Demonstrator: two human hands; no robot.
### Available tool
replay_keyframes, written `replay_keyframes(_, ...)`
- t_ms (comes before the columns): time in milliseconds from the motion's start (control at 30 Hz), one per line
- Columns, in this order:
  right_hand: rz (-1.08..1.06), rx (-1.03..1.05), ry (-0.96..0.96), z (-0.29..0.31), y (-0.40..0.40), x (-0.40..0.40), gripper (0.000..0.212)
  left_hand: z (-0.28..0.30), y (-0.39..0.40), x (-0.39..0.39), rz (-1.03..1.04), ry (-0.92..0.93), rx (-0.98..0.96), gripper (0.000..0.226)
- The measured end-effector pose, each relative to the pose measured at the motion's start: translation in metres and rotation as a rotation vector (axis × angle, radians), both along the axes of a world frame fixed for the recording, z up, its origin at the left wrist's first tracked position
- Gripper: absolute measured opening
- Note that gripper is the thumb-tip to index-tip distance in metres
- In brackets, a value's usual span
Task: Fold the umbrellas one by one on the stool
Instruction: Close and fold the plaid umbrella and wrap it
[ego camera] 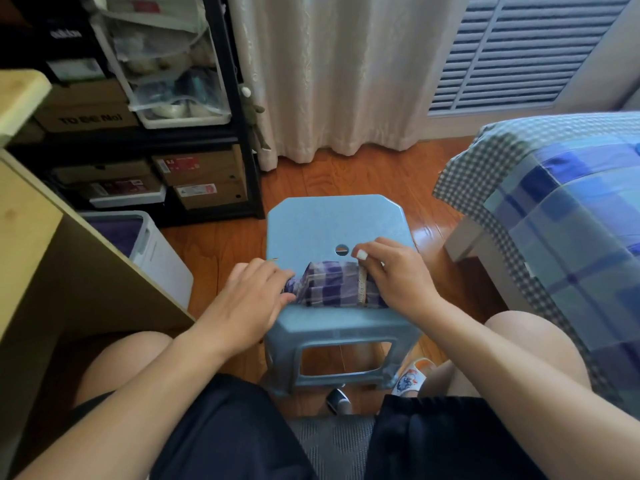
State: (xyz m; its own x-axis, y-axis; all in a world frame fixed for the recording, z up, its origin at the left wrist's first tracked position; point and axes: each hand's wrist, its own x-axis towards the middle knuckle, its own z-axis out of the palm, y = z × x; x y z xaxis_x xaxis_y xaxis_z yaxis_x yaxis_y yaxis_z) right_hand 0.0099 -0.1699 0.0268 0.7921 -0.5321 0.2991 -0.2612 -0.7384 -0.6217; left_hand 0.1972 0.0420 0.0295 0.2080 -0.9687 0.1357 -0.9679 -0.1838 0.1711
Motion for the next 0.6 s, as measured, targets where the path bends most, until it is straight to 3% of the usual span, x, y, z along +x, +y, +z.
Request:
replay_keyframes(100,0.012,0.183,-0.026,0.009,-0.001,-0.004,0.015,0.006,-0.002,0.001,-0.03,-0.053,-0.081,0.031)
replay_keyframes(233,0.064,0.423,-0.039,0.026,-0.002,-0.016,0.012,0.008,-0.009,-0.001,-0.011,-0.009,-0.118,0.043)
replay_keyframes(367,0.135,0.432,-0.022,0.029,-0.001,-0.027,0.017,-0.001,-0.01,-0.002,0.008,0.225,-0.067,0.045)
replay_keyframes(433,0.131,0.423,-0.017,0.029,0.0,-0.031,0.014,-0.003,-0.005,-0.004,0.044,0.304,0.06,0.055)
replay_keyframes(500,0.135,0.416,-0.017,0.028,0.002,-0.035,0.013,-0.005,-0.002,-0.004,0.089,0.316,0.133,0.056)
replay_keyframes(600,0.147,0.444,-0.028,0.029,0.003,-0.035,0.014,-0.003,0.0,0.001,0.079,0.208,0.07,0.059)
